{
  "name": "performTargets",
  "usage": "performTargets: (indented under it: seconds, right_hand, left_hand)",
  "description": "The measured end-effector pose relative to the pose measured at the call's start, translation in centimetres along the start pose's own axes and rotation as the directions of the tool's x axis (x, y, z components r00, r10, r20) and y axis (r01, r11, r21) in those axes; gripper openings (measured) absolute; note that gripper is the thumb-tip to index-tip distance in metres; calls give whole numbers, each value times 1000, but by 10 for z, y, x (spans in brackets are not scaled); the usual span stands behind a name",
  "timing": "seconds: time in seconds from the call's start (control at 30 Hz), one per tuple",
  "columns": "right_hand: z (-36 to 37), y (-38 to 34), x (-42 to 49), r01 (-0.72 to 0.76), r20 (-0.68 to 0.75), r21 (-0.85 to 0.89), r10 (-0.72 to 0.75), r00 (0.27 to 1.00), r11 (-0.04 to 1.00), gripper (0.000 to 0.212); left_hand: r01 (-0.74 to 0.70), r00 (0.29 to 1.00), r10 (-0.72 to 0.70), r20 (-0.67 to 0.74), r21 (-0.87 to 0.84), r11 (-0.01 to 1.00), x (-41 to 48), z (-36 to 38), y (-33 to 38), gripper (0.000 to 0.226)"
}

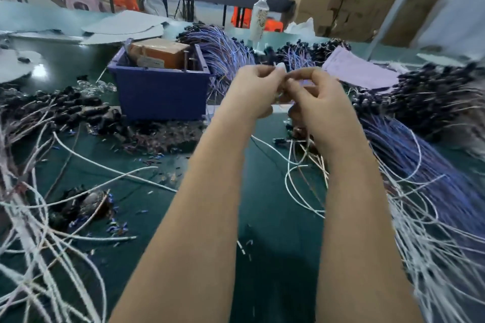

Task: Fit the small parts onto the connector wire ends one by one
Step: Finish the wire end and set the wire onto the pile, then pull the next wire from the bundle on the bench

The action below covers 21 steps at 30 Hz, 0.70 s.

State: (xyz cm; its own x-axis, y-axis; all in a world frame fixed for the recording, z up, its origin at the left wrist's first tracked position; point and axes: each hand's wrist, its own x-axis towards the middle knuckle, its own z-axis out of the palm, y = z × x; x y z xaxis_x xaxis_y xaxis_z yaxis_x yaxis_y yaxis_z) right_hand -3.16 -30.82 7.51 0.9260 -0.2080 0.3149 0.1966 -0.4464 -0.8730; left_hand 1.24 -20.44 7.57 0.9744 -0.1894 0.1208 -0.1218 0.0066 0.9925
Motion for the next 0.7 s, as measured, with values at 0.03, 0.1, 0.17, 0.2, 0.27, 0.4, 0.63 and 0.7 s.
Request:
performTargets:
  seconds: [0.03, 0.1, 0.17, 0.2, 0.27, 0.4, 0.63, 0.7]
  right_hand:
    - [-17, -2, -5, 1, 10, -49, -1, 1000, 999, 10]
    - [-55, -7, -16, 5, -45, -236, -16, 999, 972, 8]
    - [-93, -13, -25, -11, -181, -414, -71, 981, 910, 8]
    - [-109, -16, -30, -33, -247, -467, -94, 964, 884, 12]
    - [-129, -16, -36, -95, -333, -495, -87, 939, 863, 17]
    - [-125, 32, -29, -363, -397, -535, 152, 905, 763, 18]
    - [-91, 133, -31, -690, -434, -500, 538, 723, 523, 18]
    - [-88, 130, -28, -679, -473, -490, 487, 734, 547, 13]
  left_hand:
    - [13, 1000, -17, -24, -134, 991, 2, 11, 4, 27]
    - [24, 995, -62, -82, -401, 916, 8, 32, 12, 28]
    - [16, 987, -104, -123, -569, 822, 14, 51, 19, 29]
    - [17, 984, -122, -129, -616, 787, 17, 60, 21, 29]
    - [56, 980, -169, -104, -672, 738, 20, 82, 21, 28]
    - [291, 956, -262, 130, -525, 800, 21, 125, -5, 28]
    - [209, 926, -286, 246, 297, 932, 7, 165, -76, 15]
    - [224, 934, -280, 222, 246, 943, 8, 159, -78, 13]
